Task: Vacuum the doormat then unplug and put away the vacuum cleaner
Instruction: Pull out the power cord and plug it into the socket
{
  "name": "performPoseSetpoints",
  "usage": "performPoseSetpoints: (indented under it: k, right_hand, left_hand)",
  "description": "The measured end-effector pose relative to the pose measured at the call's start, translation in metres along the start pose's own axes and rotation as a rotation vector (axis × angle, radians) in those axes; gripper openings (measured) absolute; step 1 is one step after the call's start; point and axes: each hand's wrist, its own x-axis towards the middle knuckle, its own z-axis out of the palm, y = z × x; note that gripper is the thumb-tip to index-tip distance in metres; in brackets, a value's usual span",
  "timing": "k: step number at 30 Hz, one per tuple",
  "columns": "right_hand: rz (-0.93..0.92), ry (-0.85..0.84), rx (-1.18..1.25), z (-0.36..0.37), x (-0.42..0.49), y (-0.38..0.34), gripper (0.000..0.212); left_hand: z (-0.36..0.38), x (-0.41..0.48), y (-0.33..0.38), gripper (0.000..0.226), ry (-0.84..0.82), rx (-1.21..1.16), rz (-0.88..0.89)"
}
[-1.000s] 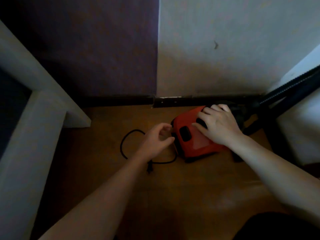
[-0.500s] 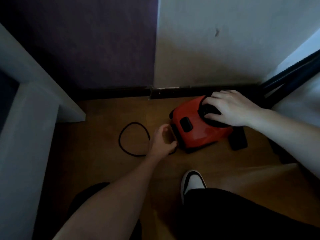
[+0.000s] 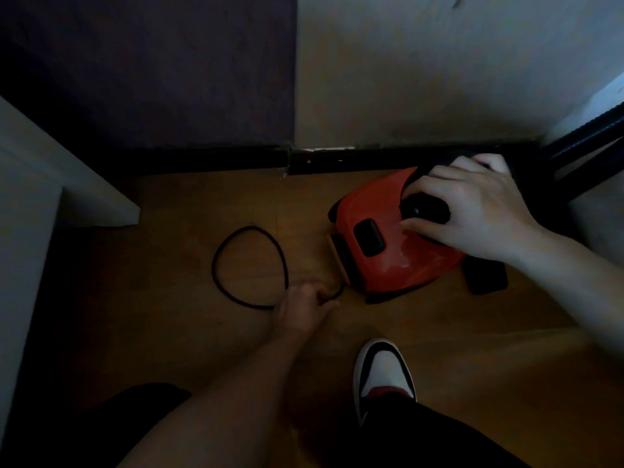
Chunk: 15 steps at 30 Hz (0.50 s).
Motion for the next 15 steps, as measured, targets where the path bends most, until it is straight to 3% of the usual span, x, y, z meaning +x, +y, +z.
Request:
performPoseSetpoints:
  k: [4, 9, 12, 15]
  right_hand:
    - [0.044, -0.004, 0.023, 0.003, 0.000, 0.000, 0.045]
    - [0.076, -0.050, 0.110, 0.006, 0.000, 0.017, 0.051]
    - [0.034, -0.077, 0.134, 0.006, 0.000, 0.025, 0.057]
    - [0.024, -0.089, 0.149, 0.005, 0.004, 0.025, 0.056]
  left_hand:
    - [-0.001, 0.013, -0.001, 0.025, 0.114, -0.087, -0.165]
    - [-0.025, 0.039, 0.014, 0.032, 0.147, -0.806, -0.353]
    - [-0.045, 0.045, 0.030, 0.056, 0.059, -0.927, -0.211]
    - [-0.064, 0.045, 0.039, 0.050, -0.018, -0.804, 0.033]
